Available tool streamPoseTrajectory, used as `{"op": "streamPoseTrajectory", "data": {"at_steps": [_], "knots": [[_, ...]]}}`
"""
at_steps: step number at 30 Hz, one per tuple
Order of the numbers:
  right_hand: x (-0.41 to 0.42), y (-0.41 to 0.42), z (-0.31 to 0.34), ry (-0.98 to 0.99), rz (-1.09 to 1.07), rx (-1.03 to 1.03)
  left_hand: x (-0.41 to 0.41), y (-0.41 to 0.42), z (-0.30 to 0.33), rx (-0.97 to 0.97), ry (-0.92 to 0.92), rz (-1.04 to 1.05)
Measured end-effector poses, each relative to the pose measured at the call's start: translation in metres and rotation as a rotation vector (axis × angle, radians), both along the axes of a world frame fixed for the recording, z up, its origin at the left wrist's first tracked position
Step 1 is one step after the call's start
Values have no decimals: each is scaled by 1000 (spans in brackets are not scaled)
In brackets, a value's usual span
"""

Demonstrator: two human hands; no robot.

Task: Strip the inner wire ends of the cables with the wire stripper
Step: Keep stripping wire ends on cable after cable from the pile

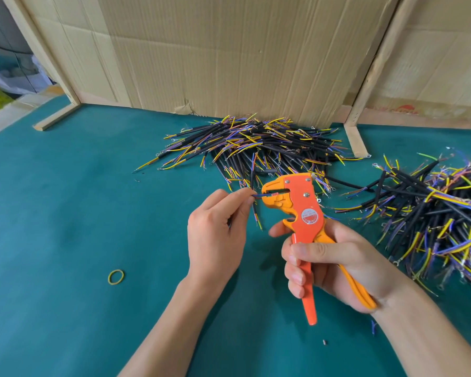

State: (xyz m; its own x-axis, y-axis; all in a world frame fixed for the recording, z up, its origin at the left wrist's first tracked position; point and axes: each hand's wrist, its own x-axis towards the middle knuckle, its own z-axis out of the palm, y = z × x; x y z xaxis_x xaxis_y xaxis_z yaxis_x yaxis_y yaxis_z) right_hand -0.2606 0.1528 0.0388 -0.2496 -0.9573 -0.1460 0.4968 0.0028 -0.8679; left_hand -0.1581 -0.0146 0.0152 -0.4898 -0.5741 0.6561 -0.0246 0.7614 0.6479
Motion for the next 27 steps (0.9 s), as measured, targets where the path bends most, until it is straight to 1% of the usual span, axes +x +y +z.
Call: {"op": "streamPoseTrajectory", "data": {"at_steps": [15, 20, 24, 27], "knots": [[6, -3, 5, -27, -70, 14, 0, 1, 0, 8, -9, 2], [12, -11, 1, 17, -218, 61, -2, 5, 0, 41, -57, -19], [6, -5, 3, -60, -142, -13, -2, 1, 3, 132, -10, 18], [-1, 2, 4, -72, -162, -2, -2, 2, 5, 211, 28, 18]]}}
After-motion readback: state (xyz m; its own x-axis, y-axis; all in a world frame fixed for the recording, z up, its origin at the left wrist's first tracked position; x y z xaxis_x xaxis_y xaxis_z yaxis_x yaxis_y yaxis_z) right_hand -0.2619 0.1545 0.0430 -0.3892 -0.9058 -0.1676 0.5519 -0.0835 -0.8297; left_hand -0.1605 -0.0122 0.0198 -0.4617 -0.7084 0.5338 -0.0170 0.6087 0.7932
